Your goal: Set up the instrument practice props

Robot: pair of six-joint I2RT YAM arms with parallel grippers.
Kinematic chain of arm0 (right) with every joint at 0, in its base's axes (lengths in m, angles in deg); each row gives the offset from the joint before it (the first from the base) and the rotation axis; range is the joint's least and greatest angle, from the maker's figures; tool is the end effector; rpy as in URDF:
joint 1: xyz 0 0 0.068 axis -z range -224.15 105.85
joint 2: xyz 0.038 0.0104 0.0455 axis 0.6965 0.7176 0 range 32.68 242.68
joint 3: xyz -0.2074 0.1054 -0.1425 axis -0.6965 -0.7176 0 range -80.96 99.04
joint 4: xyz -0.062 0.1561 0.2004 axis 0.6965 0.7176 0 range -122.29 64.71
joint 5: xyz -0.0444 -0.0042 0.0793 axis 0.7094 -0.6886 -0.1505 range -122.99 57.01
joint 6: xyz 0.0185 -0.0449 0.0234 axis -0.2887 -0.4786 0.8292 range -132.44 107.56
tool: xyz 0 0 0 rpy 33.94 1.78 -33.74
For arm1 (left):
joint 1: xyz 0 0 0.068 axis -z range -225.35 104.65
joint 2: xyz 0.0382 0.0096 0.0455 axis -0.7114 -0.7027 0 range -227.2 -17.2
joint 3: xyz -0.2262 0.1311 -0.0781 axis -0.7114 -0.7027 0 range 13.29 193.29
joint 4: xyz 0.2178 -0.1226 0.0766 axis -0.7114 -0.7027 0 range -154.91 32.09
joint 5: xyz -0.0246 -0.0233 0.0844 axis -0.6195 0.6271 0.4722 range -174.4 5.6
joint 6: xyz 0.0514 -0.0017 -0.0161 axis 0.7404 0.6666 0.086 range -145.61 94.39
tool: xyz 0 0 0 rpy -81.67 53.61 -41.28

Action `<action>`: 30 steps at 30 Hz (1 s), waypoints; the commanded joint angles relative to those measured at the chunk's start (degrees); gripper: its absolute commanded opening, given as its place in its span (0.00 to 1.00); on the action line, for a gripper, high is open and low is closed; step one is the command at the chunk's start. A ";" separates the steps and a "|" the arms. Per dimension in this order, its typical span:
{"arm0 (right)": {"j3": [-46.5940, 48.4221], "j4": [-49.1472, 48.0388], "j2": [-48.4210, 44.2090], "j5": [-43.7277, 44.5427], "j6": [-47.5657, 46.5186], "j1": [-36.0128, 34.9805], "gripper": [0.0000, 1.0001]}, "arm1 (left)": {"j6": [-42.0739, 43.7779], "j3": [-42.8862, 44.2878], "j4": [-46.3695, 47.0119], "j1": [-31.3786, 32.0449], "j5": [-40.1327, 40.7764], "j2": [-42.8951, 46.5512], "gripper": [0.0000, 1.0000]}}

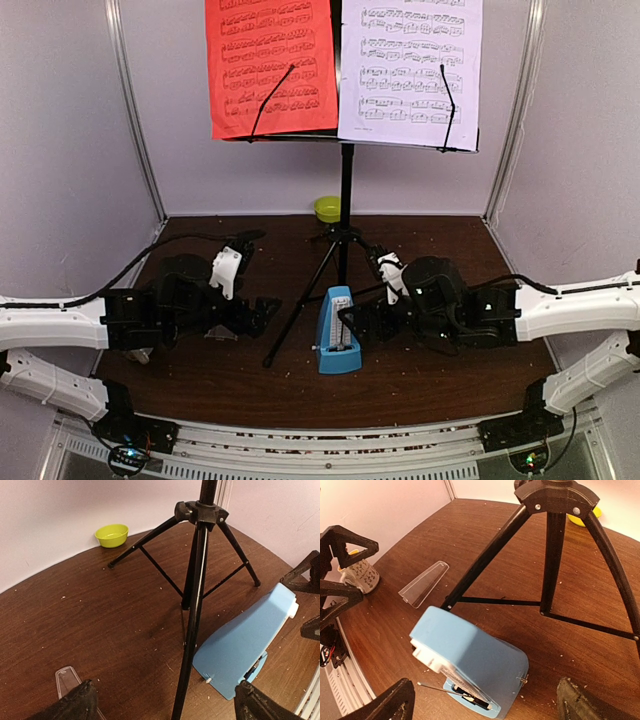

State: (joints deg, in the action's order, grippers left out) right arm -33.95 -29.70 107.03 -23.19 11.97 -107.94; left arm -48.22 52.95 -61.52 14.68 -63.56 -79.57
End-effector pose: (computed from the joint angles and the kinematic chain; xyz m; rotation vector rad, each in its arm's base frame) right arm 0.1328 0.2563 0.2541 -0.6309 2.0816 0.7402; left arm 0.1323 -0.2040 0.2607 0.4313 1.9956 -0.5515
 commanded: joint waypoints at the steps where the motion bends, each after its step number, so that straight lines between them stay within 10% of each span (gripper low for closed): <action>1: 2.90 3.93 1.41 6.09 1.95 -0.31 1.00 | -0.85 1.29 0.84 -0.35 1.13 -0.16 0.98; 30: -7.81 16.69 -17.19 5.05 5.35 13.71 1.00 | -8.41 -1.63 -2.29 -10.85 -3.54 3.84 0.98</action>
State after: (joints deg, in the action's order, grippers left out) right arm -41.63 -15.89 95.00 -16.79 17.32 -97.40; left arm -53.51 51.94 -62.84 7.16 -64.66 -77.54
